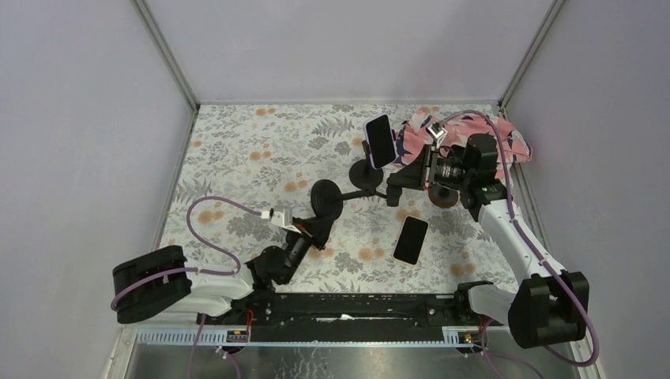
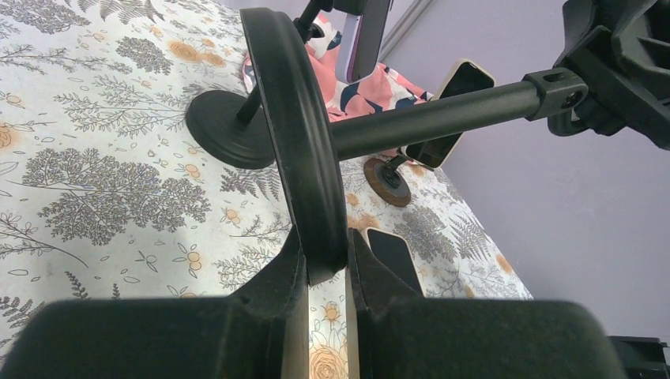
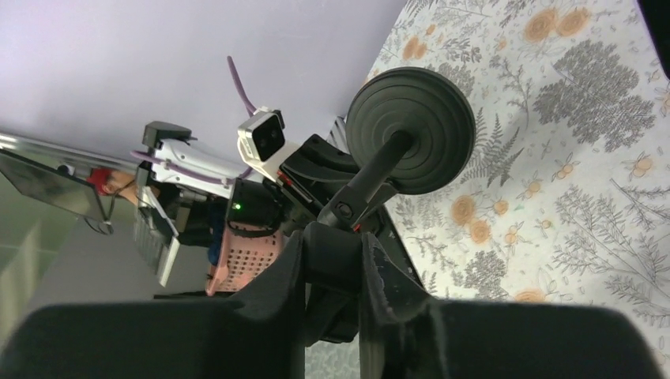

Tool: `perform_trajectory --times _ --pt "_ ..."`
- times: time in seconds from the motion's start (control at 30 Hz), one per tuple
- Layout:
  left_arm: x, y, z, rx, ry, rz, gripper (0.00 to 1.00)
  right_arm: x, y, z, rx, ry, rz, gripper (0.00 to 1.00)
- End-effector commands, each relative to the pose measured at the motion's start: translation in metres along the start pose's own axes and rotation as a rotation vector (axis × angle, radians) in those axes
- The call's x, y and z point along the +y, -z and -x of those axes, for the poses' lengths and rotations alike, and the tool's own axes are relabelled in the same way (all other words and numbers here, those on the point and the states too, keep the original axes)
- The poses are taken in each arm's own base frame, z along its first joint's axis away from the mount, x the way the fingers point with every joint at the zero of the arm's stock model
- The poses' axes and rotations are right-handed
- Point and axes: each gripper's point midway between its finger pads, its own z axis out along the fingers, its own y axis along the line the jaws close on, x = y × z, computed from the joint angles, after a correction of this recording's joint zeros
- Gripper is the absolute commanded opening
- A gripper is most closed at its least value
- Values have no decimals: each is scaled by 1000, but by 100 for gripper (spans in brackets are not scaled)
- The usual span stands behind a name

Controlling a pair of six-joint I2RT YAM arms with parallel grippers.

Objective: Place the phone on the phone stand
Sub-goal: Adjust the phone stand at the center of the board.

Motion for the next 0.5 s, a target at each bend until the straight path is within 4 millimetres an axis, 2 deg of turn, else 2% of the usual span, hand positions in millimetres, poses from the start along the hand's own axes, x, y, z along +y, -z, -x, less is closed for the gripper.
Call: perform_trajectory --times 0.0,0.03,0.07,0.1,0.13,0.2,0.23,0.27,0.3,0.33,0.4,0.47 --pt "-24 -6 32 -102 94 -51 0 21 -1 3 51 87 65 7" --pt "-24 -5 32 -98 91 -51 3 22 -1 5 54 97 66 3" --pt "-23 -4 31 -92 85 -53 18 22 -1 6 63 98 64 0" --pt "-23 -3 30 -87 82 -58 27 25 -1 9 63 124 64 0" --pt "-21 1 29 -78 73 -65 46 25 0 10 74 130 53 0" --pt "-19 12 30 -69 46 -102 64 25 1 12 99 170 20 0" --pt "-20 19 35 -73 37 -135 71 27 3 18 107 261 -2 0" --pt "-16 25 32 -65 10 -145 76 22 5 15 128 248 -37 0" --pt "-14 33 34 -63 -13 -167 81 23 7 22 140 349 -61 0" --pt "-11 40 36 -62 -41 -187 85 15 8 20 165 376 -93 0" --pt "-10 50 41 -50 -108 -218 93 13 12 23 222 477 -138 0" --pt "-18 59 54 -69 -173 -274 97 7 13 20 298 538 -172 0"
